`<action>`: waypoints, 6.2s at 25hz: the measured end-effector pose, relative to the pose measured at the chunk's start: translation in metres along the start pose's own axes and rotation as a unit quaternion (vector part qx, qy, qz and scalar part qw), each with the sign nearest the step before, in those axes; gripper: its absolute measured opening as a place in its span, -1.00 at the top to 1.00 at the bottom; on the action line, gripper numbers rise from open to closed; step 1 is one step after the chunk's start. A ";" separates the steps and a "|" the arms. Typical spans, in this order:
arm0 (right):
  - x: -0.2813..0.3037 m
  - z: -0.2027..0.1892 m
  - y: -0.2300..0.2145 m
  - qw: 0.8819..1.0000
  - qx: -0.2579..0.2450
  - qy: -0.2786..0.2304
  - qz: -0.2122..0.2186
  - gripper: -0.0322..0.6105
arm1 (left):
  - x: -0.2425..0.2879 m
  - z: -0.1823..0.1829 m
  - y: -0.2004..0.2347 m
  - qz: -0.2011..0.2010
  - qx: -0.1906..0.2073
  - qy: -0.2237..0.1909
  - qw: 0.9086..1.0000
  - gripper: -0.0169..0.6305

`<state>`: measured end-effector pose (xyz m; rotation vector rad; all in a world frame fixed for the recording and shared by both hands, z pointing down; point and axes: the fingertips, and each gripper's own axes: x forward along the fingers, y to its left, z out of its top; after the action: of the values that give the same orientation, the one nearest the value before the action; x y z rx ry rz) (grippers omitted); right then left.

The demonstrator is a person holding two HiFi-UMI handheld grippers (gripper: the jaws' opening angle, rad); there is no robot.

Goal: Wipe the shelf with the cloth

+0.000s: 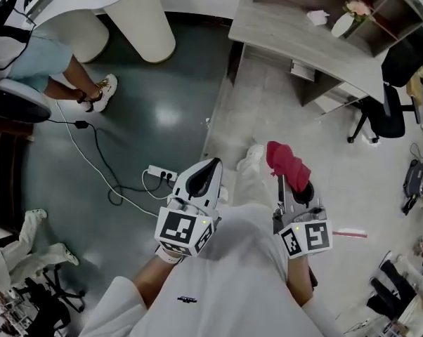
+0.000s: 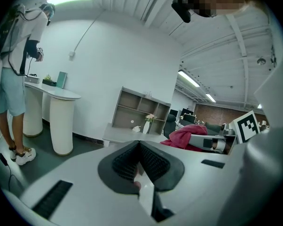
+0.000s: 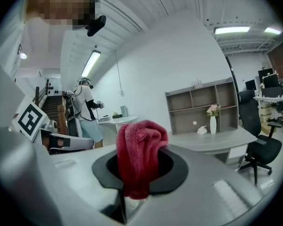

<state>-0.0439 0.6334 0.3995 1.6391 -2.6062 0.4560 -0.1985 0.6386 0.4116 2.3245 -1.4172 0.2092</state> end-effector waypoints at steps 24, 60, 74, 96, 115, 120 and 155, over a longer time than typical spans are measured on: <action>0.152 0.108 -0.278 0.993 0.091 -0.068 0.026 0.67 | 0.316 0.131 -0.054 0.012 0.072 0.028 0.997 0.93; 0.458 0.217 -0.337 0.997 0.019 -0.074 -0.020 0.67 | 0.572 0.290 0.097 -0.081 0.041 -0.007 0.996 0.93; 0.517 0.225 -0.342 0.995 0.007 -0.072 -0.066 0.67 | 0.617 0.299 0.136 -0.118 0.021 0.010 0.993 0.93; 0.590 0.282 -0.371 0.992 -0.034 -0.120 -0.028 0.67 | 0.669 0.328 0.153 -0.078 0.013 -0.022 0.997 0.93; 0.728 0.286 -0.375 0.996 -0.002 -0.086 0.037 0.67 | 0.710 0.355 0.214 -0.021 0.012 -0.040 0.999 0.93; 0.764 0.267 -0.380 0.999 -0.011 -0.022 0.034 0.67 | 0.713 0.359 0.230 -0.005 0.008 -0.041 0.999 0.93; 0.716 0.212 -0.543 0.954 -0.075 0.173 -0.232 0.67 | 0.745 0.343 0.170 -0.101 0.025 0.009 0.995 0.93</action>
<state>0.1461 -0.2686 0.4493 1.8426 -1.8829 0.4531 -0.0241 -0.1810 0.3938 2.4810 -1.1700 0.2066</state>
